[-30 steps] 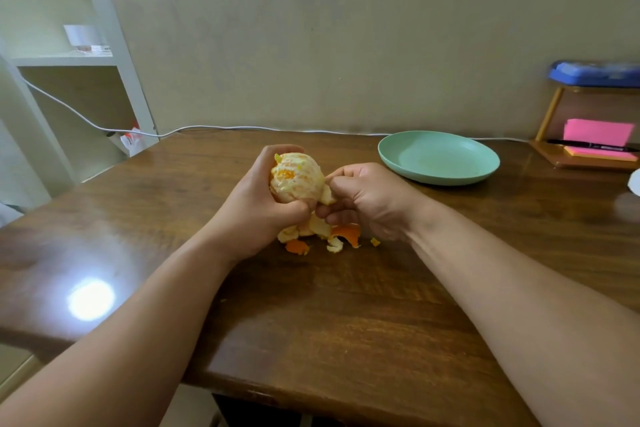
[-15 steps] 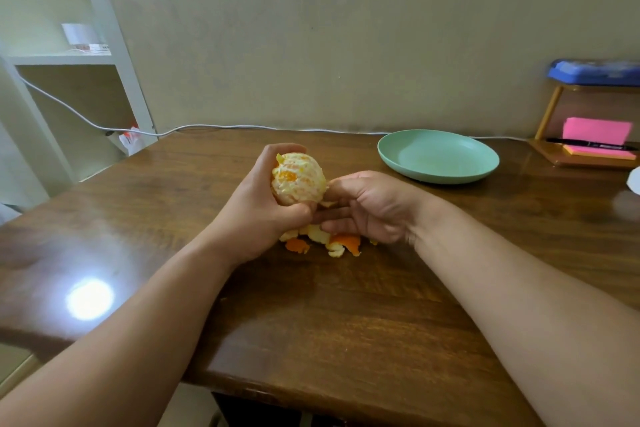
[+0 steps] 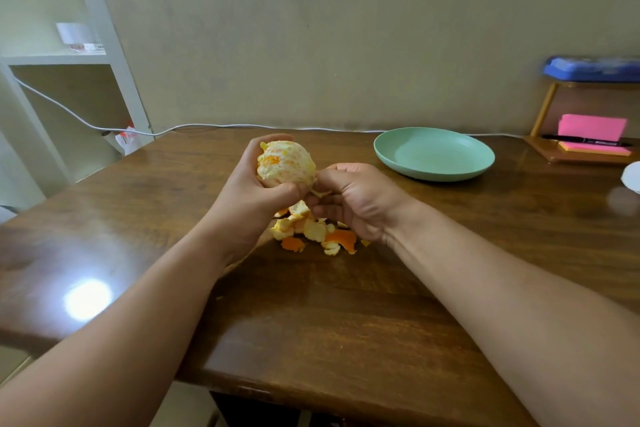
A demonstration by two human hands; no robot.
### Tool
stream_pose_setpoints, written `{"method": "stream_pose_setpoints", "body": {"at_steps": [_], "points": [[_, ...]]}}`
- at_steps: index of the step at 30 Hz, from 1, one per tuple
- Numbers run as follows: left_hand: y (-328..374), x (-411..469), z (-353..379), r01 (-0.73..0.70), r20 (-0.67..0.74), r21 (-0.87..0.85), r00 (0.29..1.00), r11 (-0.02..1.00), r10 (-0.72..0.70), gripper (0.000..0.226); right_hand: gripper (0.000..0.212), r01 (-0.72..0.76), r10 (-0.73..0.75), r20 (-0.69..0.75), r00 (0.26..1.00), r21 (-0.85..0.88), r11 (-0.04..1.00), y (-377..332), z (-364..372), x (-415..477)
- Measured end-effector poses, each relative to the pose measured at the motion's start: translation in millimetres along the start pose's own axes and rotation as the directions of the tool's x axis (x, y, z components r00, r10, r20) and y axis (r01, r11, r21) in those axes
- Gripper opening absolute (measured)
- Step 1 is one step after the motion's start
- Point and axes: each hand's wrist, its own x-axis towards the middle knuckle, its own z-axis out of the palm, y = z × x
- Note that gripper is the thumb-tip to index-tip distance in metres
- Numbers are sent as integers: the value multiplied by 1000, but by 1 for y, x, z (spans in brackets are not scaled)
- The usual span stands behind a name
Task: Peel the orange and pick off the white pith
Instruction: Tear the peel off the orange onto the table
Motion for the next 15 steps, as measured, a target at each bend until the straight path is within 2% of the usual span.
{"method": "stream_pose_setpoints", "body": {"at_steps": [6, 11, 15], "points": [[2, 2, 0, 47, -6, -78, 999, 996, -48, 75, 7, 11, -11, -32, 999, 12, 1000, 2, 3, 0], [5, 3, 3, 65, -4, -185, 998, 981, -67, 71, 12, 23, -21, -48, 999, 37, 999, 3, 2, 1], [4, 3, 4, 70, -13, -268, 997, 961, -76, 71, 5, 25, -22, -55, 998, 50, 998, 4, 3, 2]]}}
